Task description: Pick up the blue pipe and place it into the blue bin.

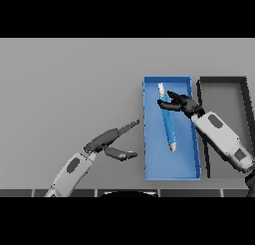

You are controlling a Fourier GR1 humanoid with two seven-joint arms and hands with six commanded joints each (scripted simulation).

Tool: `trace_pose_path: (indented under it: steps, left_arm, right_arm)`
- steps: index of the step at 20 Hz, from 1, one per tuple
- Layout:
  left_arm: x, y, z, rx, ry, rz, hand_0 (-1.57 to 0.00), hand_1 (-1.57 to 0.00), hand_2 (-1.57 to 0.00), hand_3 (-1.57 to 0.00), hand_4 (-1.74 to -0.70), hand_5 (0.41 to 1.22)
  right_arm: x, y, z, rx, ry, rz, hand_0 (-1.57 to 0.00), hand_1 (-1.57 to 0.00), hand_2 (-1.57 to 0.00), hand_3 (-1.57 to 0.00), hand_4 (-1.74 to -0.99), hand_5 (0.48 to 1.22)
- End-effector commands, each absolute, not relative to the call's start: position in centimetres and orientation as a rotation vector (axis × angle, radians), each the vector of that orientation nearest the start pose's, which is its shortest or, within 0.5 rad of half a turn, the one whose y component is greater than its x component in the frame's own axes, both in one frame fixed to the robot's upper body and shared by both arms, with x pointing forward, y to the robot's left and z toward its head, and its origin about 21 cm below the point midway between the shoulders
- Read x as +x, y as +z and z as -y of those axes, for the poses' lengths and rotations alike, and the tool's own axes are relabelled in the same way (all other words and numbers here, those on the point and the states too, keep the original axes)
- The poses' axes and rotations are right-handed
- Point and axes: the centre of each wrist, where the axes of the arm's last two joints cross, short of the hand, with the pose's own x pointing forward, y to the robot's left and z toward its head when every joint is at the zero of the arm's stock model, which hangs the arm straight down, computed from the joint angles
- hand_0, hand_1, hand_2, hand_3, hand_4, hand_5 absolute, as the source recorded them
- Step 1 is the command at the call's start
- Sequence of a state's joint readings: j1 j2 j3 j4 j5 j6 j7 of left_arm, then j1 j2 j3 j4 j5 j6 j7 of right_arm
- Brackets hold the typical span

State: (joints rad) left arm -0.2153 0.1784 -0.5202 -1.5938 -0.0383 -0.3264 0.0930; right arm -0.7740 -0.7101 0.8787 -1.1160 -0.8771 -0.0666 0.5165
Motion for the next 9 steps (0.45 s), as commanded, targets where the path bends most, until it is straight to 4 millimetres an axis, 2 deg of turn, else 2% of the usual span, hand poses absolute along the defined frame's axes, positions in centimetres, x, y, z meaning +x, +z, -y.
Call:
trace_pose_path:
  steps: [1, 4, 5, 9]
  left_arm:
    - [25.8, 4.0, -12.5, -0.446, -0.971, 1.500, 0.00, 0.00, 0.00, 0.00, -0.92, 0.462]
    - [25.7, 3.8, -12.7, -0.448, -0.960, 1.503, 0.00, 0.00, 0.00, 0.00, -0.92, 0.466]
    - [26.2, 4.1, -12.9, -0.441, -0.957, 1.504, 0.00, 0.00, 0.00, 0.00, -0.92, 0.464]
    - [26.8, 4.4, -12.2, -0.447, -0.964, 1.501, 0.00, 0.00, 0.00, 0.00, -0.92, 0.468]
  right_arm:
    - [36.9, 8.0, 23.5, -0.005, 0.572, 0.834, -0.02, -0.02, -0.02, -0.02, -1.119, 0.695]
    - [37.0, 8.0, 23.7, -0.009, 0.567, 0.823, -0.01, -0.01, -0.01, -0.01, -1.132, 0.675]
    - [37.0, 8.1, 23.7, -0.006, 0.577, 0.825, -0.01, -0.01, -0.01, -0.01, -1.129, 0.672]
    - [37.2, 8.2, 23.8, 0.014, 0.584, 0.840, -0.01, -0.01, -0.01, -0.01, -1.129, 0.677]
